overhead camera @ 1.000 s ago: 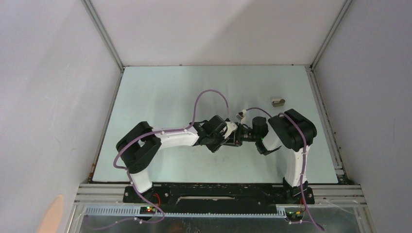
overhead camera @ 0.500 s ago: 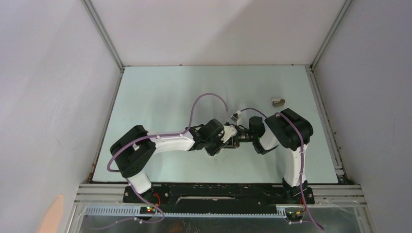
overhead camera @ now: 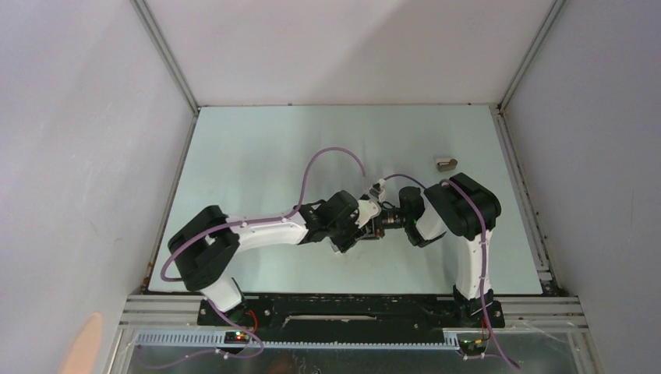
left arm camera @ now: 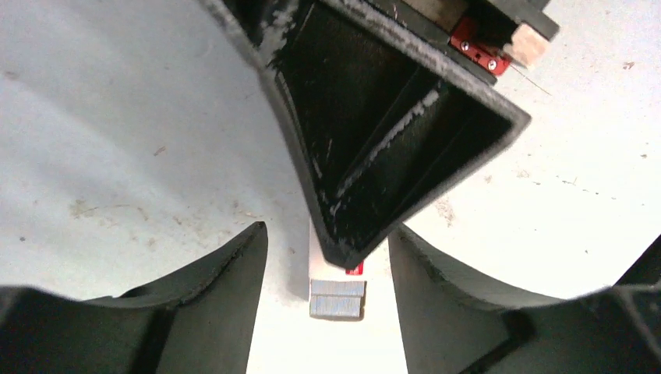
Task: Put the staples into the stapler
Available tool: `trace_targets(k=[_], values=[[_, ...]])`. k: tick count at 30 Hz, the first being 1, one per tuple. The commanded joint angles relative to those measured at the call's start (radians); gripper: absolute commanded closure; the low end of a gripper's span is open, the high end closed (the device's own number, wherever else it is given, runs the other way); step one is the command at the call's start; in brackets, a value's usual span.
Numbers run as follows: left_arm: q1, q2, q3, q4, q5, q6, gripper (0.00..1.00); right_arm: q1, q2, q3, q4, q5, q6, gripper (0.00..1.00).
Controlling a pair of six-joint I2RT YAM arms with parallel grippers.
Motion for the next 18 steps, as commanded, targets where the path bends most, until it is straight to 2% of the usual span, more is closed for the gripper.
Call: trace_targets(k=[1, 10, 18], values=[[-0.005, -0.102, -0.022, -0.030, -0.056, -0.027, 0.36, -0.026, 0.004, 0.009, 0.001, -0.024, -0.034, 0.60], [-0.005, -0.144, -0.078, -0.063, -0.038, -0.061, 0.33, -0.063, 0.017, 0.002, -0.001, -0.031, -0.040, 0.61], [-0.005, -0.106, -0.053, -0.083, -0.007, -0.057, 0.34, -0.074, 0.032, 0.000, -0.004, -0.032, -0.048, 0.72]])
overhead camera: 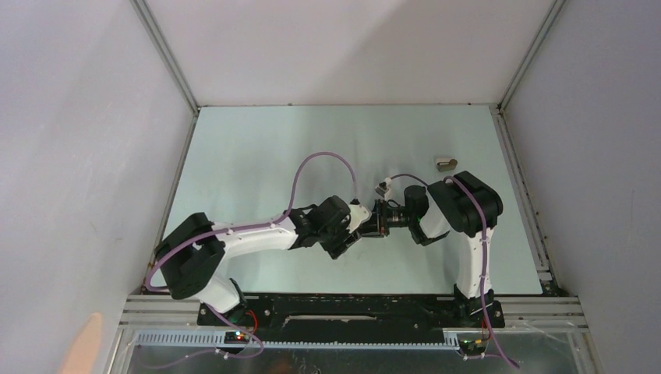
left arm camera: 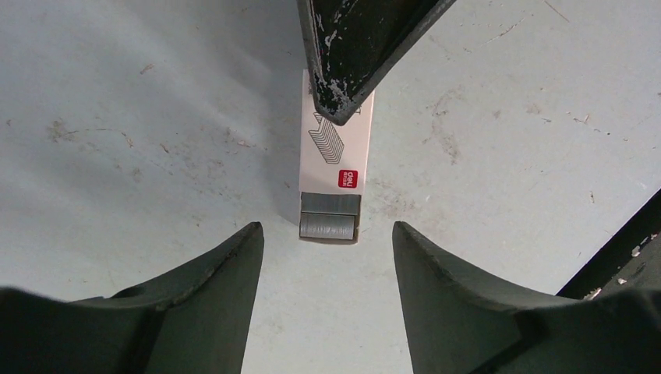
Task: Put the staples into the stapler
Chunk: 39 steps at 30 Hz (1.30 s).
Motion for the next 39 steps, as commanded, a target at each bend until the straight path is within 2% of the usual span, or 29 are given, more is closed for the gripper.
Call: trace_targets(k=[1, 12, 20, 24, 31, 39], values=[[-0.005, 0.017, 0.027, -0.010, 0.015, -0.010, 0.34, -0.012, 0.014, -0.002, 0.020, -0.018, -0.026, 0.73], [-0.005, 0.062, 0.054, -0.023, 0.017, 0.006, 0.41, -0.022, 0.011, -0.004, -0.016, -0.014, -0.058, 0.83], [-0.005, 0.086, 0.055, -0.032, 0.024, 0.010, 0.61, -0.023, 0.013, -0.004, -0.022, -0.015, -0.064, 0.93], [-0.005, 0.085, 0.048, -0.034, 0.022, 0.009, 0.68, -0.031, 0.016, -0.003, -0.022, -0.015, -0.067, 0.96], [-0.009, 0.078, 0.033, -0.035, 0.019, 0.006, 0.70, -0.074, 0.009, -0.006, -0.044, -0.025, -0.081, 1.00], [-0.023, 0.083, 0.033, -0.046, -0.004, 0.010, 0.68, -0.137, -0.031, -0.019, -0.085, -0.036, -0.103, 0.97]])
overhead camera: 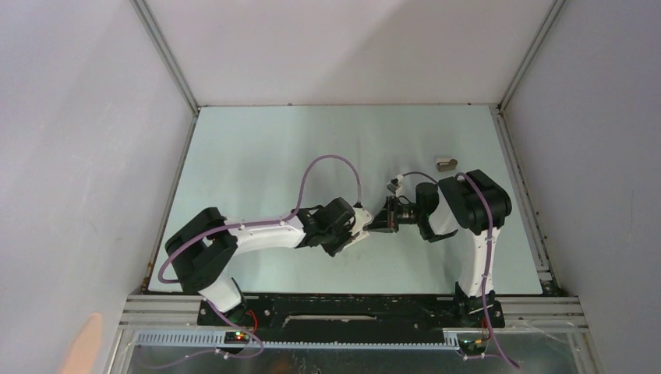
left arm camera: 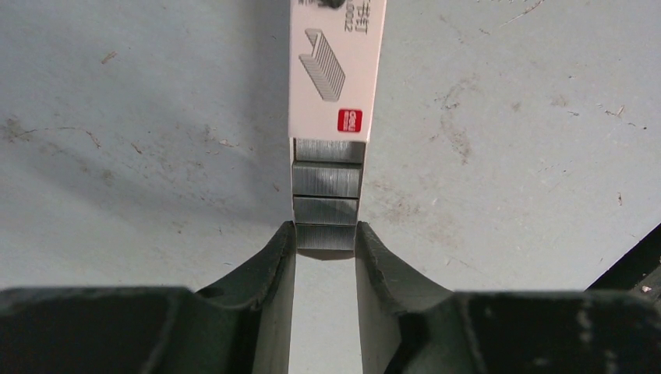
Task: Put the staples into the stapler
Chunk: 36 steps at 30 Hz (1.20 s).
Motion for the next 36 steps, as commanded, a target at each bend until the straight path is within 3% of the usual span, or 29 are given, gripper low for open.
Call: trace_targets(k=[1, 5, 10, 14, 18, 27, 31, 36], values=[[-0.018, 0.004, 0.004, -0.017, -0.005, 0.008, 0.68, -0.038, -0.032, -0.011, -0.058, 0.016, -0.069, 0.96], [-0.026, -0.003, 0.002, -0.016, -0.041, 0.009, 0.64, -0.056, -0.059, -0.015, -0.097, 0.020, -0.092, 0.93], [-0.029, -0.033, 0.002, -0.007, -0.064, -0.002, 0.45, -0.057, -0.108, -0.025, -0.143, 0.021, -0.116, 0.83], [-0.029, -0.093, 0.004, -0.002, -0.106, -0.019, 0.33, -0.057, -0.180, -0.038, -0.230, 0.048, -0.154, 0.67], [-0.029, -0.164, 0.014, -0.018, -0.188, -0.082, 0.24, -0.058, -0.325, -0.038, -0.439, 0.136, -0.269, 0.52], [-0.009, -0.363, 0.004, -0.090, -0.495, -0.287, 0.01, 0.017, -0.725, 0.031, -1.011, 0.557, -0.514, 0.25], [0.045, -0.438, -0.006, -0.181, -0.628, -0.439, 0.00, 0.094, -0.884, 0.044, -1.116, 0.822, -0.552, 0.19], [0.235, -0.524, -0.076, -0.296, -0.615, -0.676, 0.00, 0.192, -1.001, 0.043, -1.127, 1.071, -0.588, 0.16]])
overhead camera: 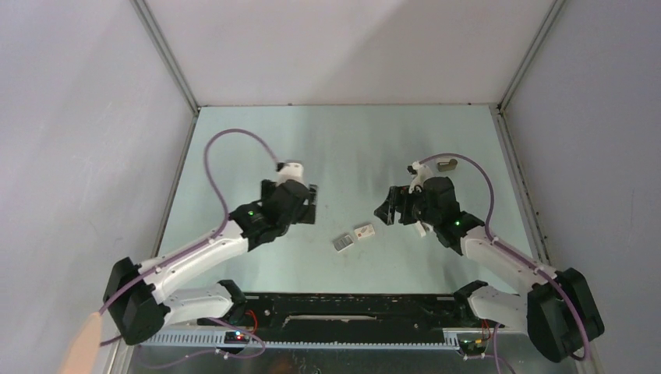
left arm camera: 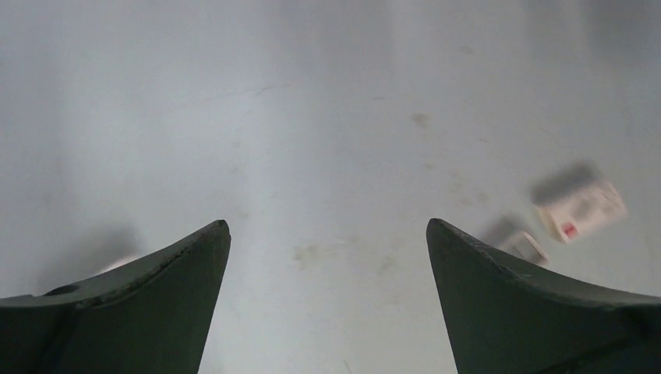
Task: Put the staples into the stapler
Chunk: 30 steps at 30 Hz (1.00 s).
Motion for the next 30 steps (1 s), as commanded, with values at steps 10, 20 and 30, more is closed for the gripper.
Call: trace_targets(k=[10, 20, 30], values=[[0.422, -0.332, -0.308, -0.260, -0.116, -0.684, 0.00, 0.133, -0.100, -0.012, -0.003, 0.398, -0.108, 0.15], [0.571, -0.501, -0.430, -0.267, -0.181, -0.915, 0.12, 0.141, -0.107, -0.038, 0.016, 0.396, -0.103, 0.15], [0.732, -0.415, -0.469, -0.213, -0.120, -0.963, 0.27, 0.168, -0.095, -0.039, 0.024, 0.433, -0.116, 0.14]])
